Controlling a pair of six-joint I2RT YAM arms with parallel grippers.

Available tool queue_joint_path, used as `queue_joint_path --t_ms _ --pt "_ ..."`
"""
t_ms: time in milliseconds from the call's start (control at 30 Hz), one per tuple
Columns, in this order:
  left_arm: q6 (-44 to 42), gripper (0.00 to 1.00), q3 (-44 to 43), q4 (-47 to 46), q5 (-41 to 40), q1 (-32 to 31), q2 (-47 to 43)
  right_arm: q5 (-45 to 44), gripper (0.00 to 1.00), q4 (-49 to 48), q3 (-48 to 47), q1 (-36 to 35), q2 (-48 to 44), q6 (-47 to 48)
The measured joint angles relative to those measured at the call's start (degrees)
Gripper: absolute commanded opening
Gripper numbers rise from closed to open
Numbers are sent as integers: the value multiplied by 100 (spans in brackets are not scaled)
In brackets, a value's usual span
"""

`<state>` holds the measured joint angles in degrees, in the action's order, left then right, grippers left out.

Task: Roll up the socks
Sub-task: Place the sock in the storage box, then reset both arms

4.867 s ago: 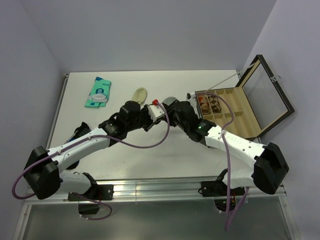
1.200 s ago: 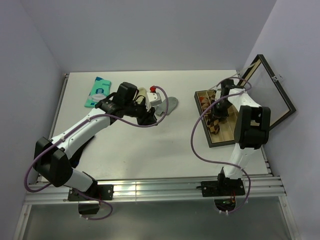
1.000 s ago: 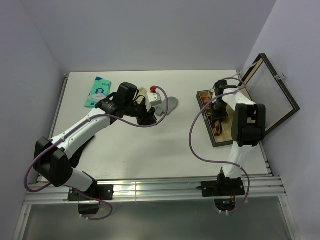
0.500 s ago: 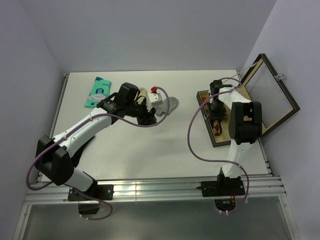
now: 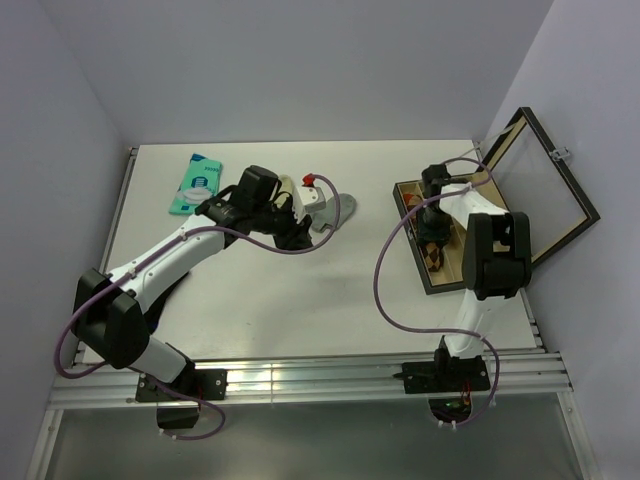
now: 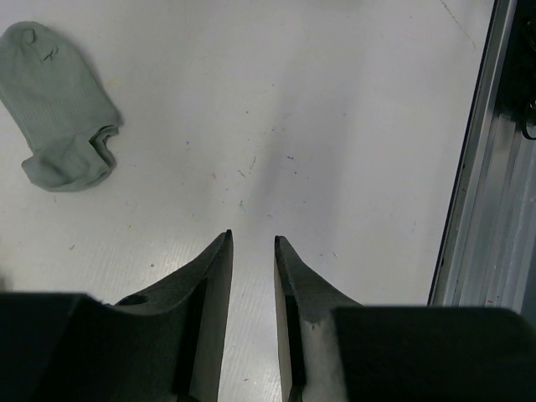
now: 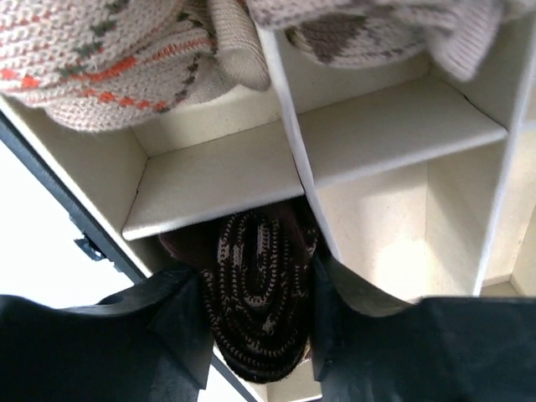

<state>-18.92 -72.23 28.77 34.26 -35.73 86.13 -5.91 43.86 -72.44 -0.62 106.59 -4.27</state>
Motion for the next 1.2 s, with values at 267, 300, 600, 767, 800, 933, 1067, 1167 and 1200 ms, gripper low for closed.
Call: queue_joint_path --t_ms 267,300,600,767,800,933,1067,1167,1200 --pt "-118 31 90 0 -166 -7 0 -72 69 33 24 0 -229 -306" --pt "-131 31 114 4 -179 -9 2 -122 72 39 24 0 -260 -341" --pt "-162 31 151 20 -269 -11 2 -258 76 -15 59 -26 -660 -706" --pt "-192 31 151 24 -284 -11 2 -264 76 -68 120 -37 -807 -828" --pt "-197 31 151 24 -291 -11 2 -267 76 -61 125 -42 -844 -839" --pt "-197 31 151 26 -315 -11 2 -306 76 -63 127 -55 -1029 -896" --pt "-195 31 151 70 -372 -11 2 -306 77 -66 127 -57 -1327 -966" --pt "-179 32 149 140 -472 -11 2 -280 87 -68 127 -63 -1620 -1008" --pt "-177 32 149 164 -525 -11 2 -262 92 -76 129 -70 -1762 -1027"
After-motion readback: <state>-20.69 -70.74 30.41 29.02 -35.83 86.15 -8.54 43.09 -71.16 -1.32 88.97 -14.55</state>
